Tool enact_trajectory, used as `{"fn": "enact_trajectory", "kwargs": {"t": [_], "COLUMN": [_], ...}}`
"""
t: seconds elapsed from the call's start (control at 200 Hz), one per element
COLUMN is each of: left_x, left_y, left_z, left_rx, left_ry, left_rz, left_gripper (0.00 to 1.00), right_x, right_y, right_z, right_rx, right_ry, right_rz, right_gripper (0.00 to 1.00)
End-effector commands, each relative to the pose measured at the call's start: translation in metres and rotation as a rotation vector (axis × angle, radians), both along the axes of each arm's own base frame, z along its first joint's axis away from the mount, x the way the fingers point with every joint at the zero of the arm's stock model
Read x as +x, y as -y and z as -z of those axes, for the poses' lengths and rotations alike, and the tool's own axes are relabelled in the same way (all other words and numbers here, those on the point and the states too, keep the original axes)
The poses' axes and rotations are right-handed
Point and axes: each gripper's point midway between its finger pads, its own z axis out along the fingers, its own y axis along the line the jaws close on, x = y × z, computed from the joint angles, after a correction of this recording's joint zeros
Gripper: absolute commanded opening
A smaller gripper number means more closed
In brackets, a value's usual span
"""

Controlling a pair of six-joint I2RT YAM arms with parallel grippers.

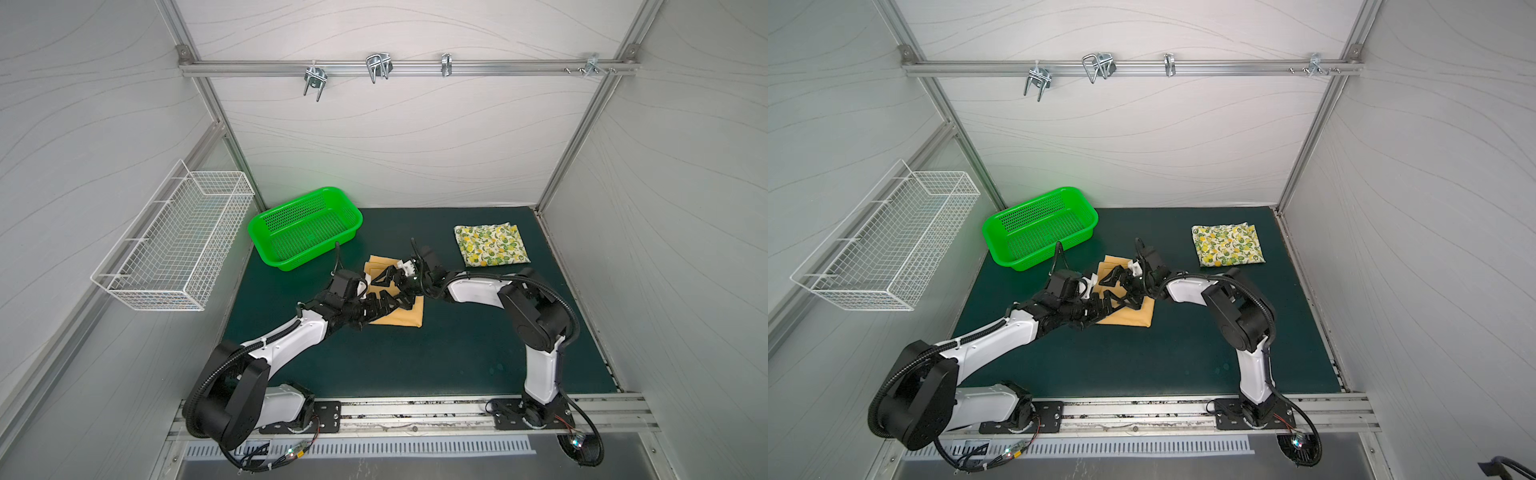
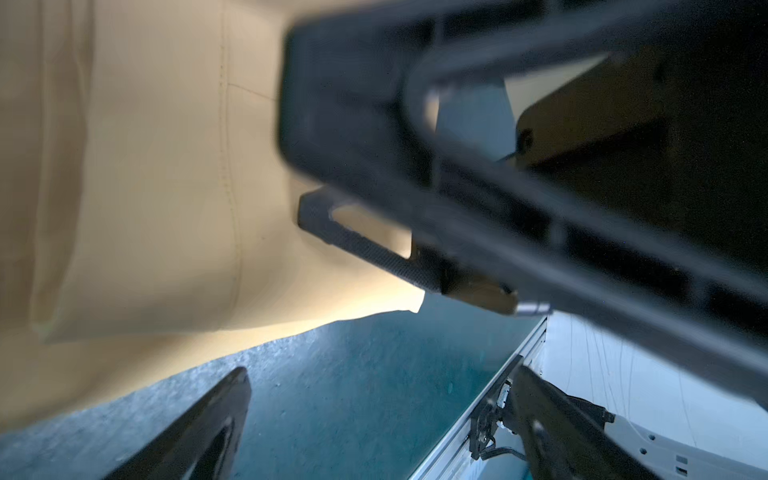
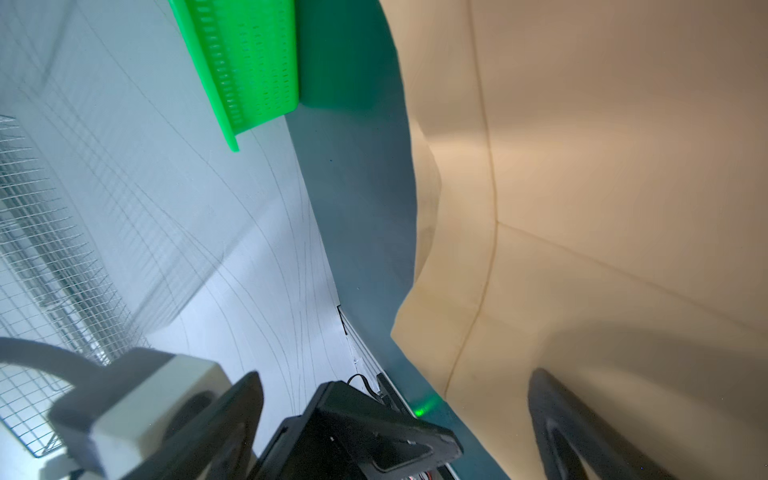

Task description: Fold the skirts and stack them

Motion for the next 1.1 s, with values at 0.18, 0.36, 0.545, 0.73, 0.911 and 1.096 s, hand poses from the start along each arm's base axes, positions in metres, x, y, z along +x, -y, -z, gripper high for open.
{"fn": "enact_trajectory", "kwargs": {"t": [0.18,0.36,0.545,0.73,0.911,1.096], "left_x": [0.010,0.016,0.025,0.033,0.034,0.034], "left_y": [0.028,0.050,0.069,0.076,0.074,0.064], "left_z": [-0.049,-0.057,-0.046,-0.021,0.004,0.020], "left_rx": [-0.048,-0.089,-0.093,-0.095,-0.060,-0.016], "left_ry": [0.096,0.098,0.079,0.037,0.003,-0.015], "left_rz": [0.020,0.037,0.045,0.033,0.022,0.006], "left_gripper": [0.98,0.98,0.98,0.98,0.98,0.98], "right_x": [0.043,0.065,0.081,0.095,0.103,0.108], "right_y": [0.041,0.068,0.080,0.079,0.076,0.089], "right_z": [-0.026,-0.018,-0.009,-0.001,0.016,0.045], "right_rx": [-0.052,-0.106,-0.117,-0.101,-0.102,-0.132], "right_ry": [0.066,0.078,0.072,0.059,0.034,-0.008], "right_rz": [0.009,0.022,0.030,0.033,0.035,0.081], "right_gripper": [0.99,0.99,0.99,0.99,0.99,0.99]}}
